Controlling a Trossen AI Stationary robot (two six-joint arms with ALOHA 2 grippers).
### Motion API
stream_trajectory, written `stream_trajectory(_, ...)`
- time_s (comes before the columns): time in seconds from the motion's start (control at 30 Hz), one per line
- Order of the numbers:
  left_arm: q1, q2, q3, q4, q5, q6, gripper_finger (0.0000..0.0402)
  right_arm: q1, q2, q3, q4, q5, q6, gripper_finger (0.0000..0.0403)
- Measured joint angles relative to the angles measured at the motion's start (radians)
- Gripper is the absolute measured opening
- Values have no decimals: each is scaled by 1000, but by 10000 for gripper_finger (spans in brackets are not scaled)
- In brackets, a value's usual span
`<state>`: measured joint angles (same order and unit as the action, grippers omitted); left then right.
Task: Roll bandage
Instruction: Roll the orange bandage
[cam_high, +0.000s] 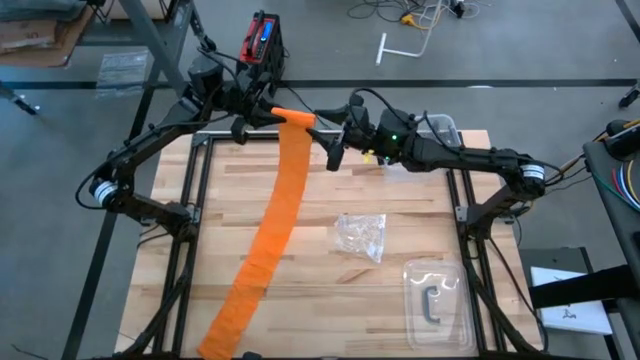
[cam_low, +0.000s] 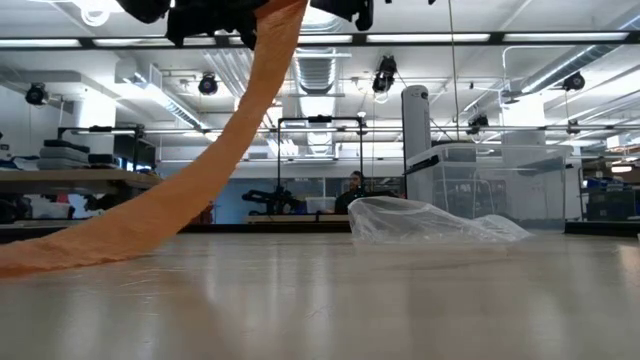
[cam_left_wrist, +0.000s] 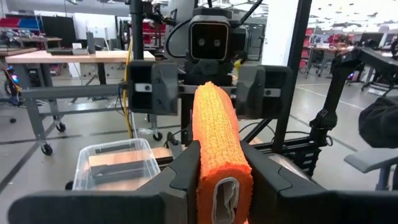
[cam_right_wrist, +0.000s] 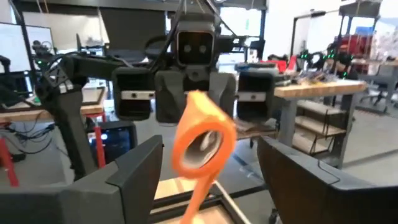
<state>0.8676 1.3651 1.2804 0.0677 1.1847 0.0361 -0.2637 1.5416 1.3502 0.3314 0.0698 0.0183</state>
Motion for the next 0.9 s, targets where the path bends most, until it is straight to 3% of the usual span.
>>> stream_trajectory(0.4, 0, 1, 0, -5, -1, 88, 80, -3, 15, 1, 9, 0, 170, 207)
stream_trajectory(0.9, 1, 1, 0, -61, 0, 99, 80, 0, 62, 0, 51, -2, 188, 145)
